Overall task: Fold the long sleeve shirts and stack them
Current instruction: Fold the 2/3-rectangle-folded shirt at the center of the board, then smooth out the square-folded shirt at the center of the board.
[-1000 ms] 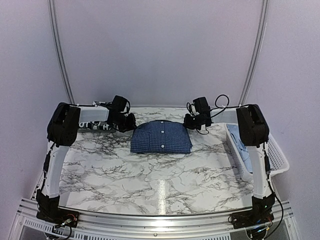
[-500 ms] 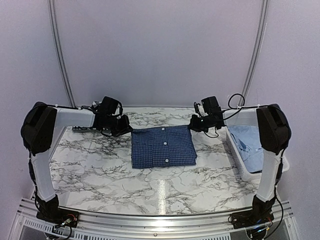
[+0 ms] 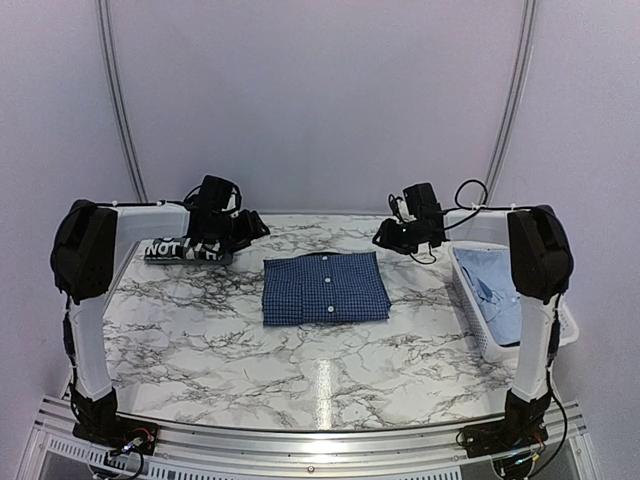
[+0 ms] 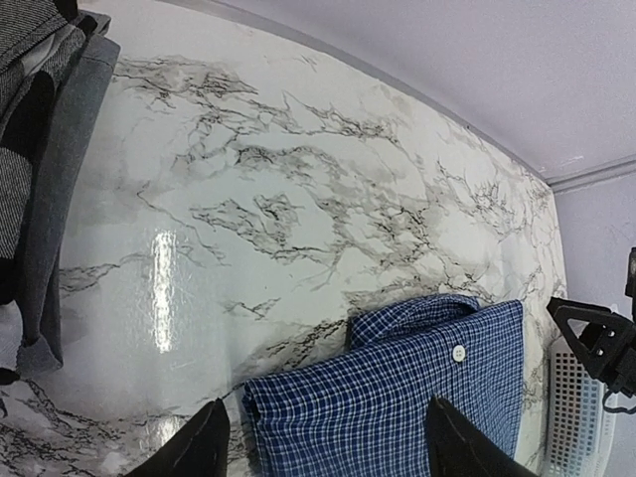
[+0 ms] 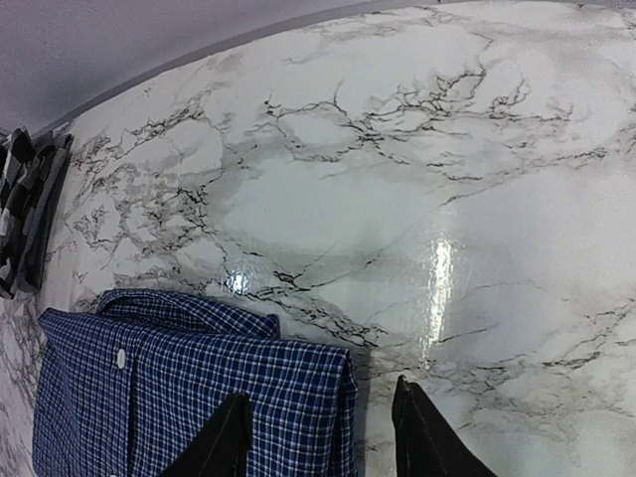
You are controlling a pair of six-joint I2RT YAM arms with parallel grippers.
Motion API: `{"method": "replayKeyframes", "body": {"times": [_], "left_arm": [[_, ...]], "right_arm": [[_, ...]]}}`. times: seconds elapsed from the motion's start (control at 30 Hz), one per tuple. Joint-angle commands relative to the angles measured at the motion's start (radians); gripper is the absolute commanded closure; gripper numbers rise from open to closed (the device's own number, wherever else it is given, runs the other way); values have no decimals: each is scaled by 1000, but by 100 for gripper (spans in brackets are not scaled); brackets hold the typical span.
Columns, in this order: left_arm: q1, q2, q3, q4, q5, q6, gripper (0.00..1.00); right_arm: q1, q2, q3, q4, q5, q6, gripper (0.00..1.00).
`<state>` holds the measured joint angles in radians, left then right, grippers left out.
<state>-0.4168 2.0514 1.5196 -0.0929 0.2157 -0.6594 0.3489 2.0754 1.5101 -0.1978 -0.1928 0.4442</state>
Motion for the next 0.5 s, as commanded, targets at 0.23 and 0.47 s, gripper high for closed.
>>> {"method": "replayKeyframes", "body": {"times": [0.23, 0.47], "left_arm": [[-108, -122, -143, -26, 71, -12, 59], [-168, -94, -267, 56, 85, -74, 66]], "right_arm": [[144, -127, -73, 3, -35, 11, 63], [172, -108, -168, 66, -83, 45, 65]]}}
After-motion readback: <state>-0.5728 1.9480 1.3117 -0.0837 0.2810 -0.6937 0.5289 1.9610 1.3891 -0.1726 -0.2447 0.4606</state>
